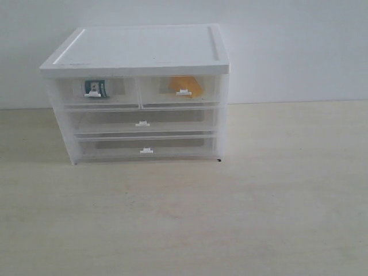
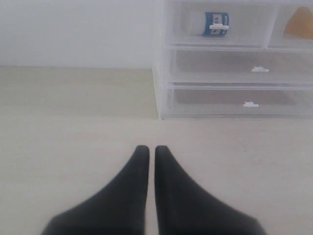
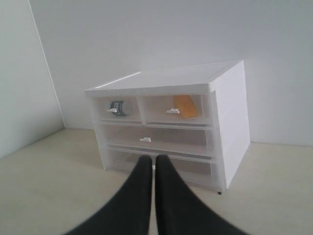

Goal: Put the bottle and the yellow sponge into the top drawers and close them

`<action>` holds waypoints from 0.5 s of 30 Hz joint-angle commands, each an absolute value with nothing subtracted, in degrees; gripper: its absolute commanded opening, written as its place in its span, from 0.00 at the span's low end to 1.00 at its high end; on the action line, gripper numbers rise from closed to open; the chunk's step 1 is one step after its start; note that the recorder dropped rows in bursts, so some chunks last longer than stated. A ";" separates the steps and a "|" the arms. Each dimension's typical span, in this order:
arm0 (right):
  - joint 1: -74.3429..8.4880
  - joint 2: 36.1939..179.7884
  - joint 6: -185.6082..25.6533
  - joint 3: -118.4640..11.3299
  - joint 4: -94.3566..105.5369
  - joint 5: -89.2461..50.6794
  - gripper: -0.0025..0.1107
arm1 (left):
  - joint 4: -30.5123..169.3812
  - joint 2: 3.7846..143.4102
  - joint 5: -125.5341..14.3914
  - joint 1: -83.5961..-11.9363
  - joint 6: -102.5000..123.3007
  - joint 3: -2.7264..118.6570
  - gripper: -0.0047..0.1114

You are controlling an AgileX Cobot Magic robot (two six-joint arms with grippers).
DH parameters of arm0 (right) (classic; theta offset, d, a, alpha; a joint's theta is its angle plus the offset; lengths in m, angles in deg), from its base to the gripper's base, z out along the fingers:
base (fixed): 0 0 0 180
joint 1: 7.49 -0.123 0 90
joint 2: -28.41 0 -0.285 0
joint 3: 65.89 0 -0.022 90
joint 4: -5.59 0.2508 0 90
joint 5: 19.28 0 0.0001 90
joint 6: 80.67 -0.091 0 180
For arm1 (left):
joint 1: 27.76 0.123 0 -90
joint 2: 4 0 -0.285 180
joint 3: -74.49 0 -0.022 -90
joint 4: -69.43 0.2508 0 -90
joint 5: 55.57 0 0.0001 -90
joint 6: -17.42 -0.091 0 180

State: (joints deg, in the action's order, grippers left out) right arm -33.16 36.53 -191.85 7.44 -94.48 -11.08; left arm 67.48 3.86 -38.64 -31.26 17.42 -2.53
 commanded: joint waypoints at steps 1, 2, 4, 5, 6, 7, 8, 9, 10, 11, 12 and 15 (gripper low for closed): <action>-33.11 36.19 -192.92 8.01 -94.36 -11.80 0.02 | 67.60 3.78 -38.59 -31.20 17.88 -2.73 0.07; -33.11 36.19 -193.03 8.01 -94.36 -11.80 0.02 | 67.60 3.78 -38.59 -31.20 17.88 -2.73 0.07; -33.11 36.19 -192.65 8.01 -94.36 -12.93 0.02 | 67.60 3.78 -38.59 -31.20 17.88 -2.73 0.07; -33.11 36.19 -192.51 8.01 -94.36 -13.62 0.02 | 67.60 3.78 -38.59 -31.20 17.88 -2.73 0.07; -33.11 36.19 -192.39 8.01 -94.36 -14.49 0.02 | 67.60 3.78 -38.59 -31.20 17.88 -2.73 0.07; -33.11 36.19 -190.35 8.01 -92.68 -15.47 0.02 | 67.60 3.78 -38.59 -31.20 17.88 -2.73 0.07; -33.11 36.19 -187.33 8.01 -89.65 -15.93 0.02 | 67.60 3.78 -38.59 -31.20 17.88 -2.73 0.07; -33.11 36.19 -175.55 8.01 -78.03 -16.47 0.02 | 67.60 3.78 -38.59 -31.20 17.88 -2.73 0.07; -33.11 36.19 -168.11 8.01 -72.24 -16.47 0.02 | 67.60 3.78 -38.59 -31.20 17.88 -2.73 0.07; -33.11 36.19 -152.75 8.01 -57.54 -16.47 0.02 | 67.60 3.78 -38.59 -31.20 17.88 -2.73 0.07; -33.11 36.19 -147.47 8.01 -51.11 -16.47 0.02 | 67.60 3.78 -38.59 -31.20 17.88 -2.73 0.07; -33.22 36.19 -136.95 8.01 -41.46 -16.99 0.02 | 67.60 3.78 -38.59 -31.20 17.88 -2.73 0.07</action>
